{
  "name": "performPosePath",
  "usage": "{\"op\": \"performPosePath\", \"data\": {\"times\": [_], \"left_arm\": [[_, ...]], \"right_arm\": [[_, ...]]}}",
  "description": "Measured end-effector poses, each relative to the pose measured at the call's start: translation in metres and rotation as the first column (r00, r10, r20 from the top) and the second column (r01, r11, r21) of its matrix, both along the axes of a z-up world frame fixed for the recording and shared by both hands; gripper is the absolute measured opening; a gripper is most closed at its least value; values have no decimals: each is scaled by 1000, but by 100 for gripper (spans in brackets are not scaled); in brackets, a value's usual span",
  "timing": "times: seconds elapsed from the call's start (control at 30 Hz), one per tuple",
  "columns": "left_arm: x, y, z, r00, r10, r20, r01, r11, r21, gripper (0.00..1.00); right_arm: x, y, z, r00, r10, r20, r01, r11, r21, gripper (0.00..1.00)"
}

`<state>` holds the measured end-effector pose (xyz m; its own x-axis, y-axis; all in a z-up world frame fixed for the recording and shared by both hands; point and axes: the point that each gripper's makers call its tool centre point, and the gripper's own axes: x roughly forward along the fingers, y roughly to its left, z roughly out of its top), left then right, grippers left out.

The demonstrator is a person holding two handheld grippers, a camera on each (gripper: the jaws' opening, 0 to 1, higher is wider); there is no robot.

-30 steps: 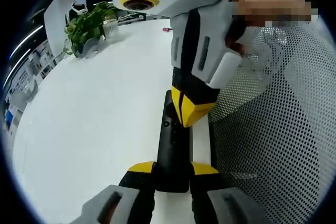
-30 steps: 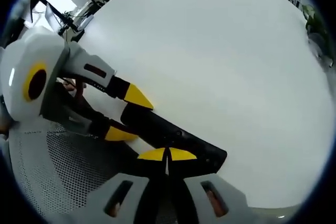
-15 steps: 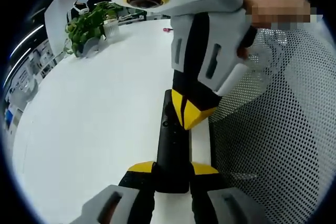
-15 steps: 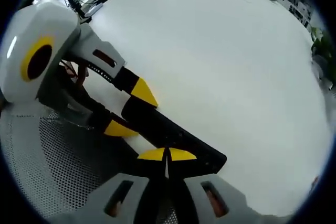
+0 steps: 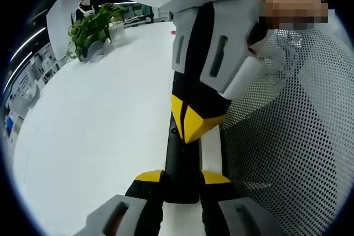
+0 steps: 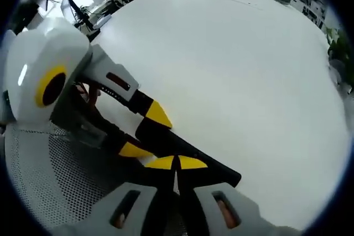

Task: Press the specified remote control buttons in sequence, fully releasing each button before pressing the next.

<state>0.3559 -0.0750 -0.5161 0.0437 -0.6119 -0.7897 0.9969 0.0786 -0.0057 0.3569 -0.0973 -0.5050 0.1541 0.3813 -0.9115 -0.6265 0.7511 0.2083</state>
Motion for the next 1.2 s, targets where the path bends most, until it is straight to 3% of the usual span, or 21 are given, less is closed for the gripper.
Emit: {"op": "performPosePath", "data": {"times": [0.73,0.9,1.07,1.2], "left_arm": [[0,0,0,1000,-1,-2,1,1000,4,25],[0,0,0,1000,0,-3,0,1000,1,25],[0,0,0,1000,-3,-3,3,1000,0,25],[0,2,0,1000,-5,-3,5,1000,5,25]], "right_arm": [[5,0,-4,999,17,28,-16,999,-44,0],[6,-2,-5,999,-9,-37,8,999,-40,0],[5,-2,-5,998,-9,-56,7,999,-37,0],[5,-2,-5,996,-53,-77,51,998,-29,0]]}}
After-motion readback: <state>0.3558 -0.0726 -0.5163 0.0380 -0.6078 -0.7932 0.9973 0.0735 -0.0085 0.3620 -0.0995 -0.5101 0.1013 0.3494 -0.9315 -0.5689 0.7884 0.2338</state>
